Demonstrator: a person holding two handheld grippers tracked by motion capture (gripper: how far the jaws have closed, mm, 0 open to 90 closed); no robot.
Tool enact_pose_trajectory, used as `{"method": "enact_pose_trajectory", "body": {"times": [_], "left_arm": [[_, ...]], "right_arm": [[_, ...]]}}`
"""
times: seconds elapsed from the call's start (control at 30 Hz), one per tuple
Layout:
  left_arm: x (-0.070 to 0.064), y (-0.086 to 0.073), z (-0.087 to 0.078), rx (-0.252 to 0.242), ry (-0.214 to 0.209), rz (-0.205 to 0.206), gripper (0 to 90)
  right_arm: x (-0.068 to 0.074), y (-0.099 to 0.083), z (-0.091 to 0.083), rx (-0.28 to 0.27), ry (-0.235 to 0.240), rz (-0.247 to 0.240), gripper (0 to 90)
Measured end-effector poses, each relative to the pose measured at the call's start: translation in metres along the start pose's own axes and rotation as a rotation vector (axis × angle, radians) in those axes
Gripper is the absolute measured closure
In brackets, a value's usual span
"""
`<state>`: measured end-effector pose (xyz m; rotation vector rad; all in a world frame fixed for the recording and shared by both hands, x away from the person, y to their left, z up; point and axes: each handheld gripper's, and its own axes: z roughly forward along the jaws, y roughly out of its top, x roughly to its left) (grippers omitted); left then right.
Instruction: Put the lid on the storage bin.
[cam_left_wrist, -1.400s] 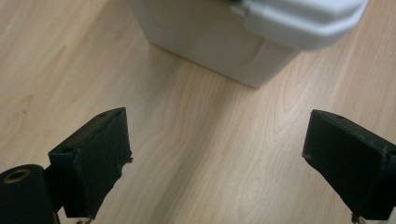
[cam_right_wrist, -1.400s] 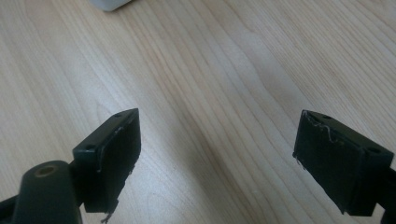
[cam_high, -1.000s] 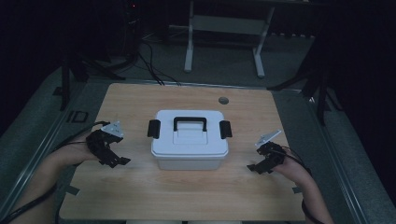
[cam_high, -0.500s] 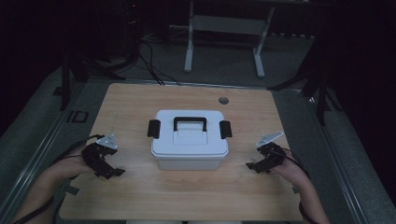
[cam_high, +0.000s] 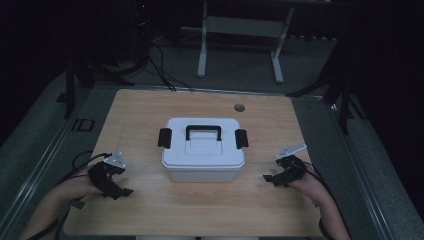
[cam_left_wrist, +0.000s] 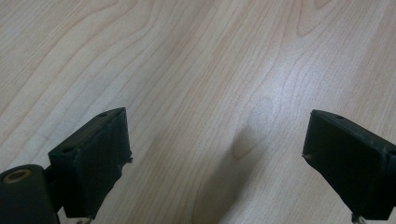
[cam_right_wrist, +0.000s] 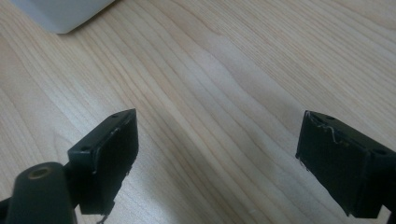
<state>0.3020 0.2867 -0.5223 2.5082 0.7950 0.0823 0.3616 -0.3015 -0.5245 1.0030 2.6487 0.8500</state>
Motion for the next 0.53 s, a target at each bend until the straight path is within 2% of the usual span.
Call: {"method": "enact_pose_trajectory", "body": {"times": [0.23, 0.33, 0.43, 0.53], "left_arm": [[-0.002, -0.008, 0.004, -0.014, -0.014, -0.018, 7.4], [-0.003, -0.012, 0.007, -0.024, -0.003, -0.046, 7.5], [-0.005, -0.016, 0.010, -0.010, 0.010, -0.035, 7.5], [-0.006, -0.018, 0.010, -0.016, 0.009, -0.037, 7.5]], "right_arm": [[0.004, -0.006, 0.002, -0.007, 0.000, 0.003, 12.4], [0.005, -0.007, 0.001, -0.016, -0.002, -0.002, 12.4], [0.006, -0.007, 0.001, -0.020, -0.004, -0.006, 12.4], [0.007, -0.007, 0.001, -0.018, -0.003, -0.005, 12.5]]}}
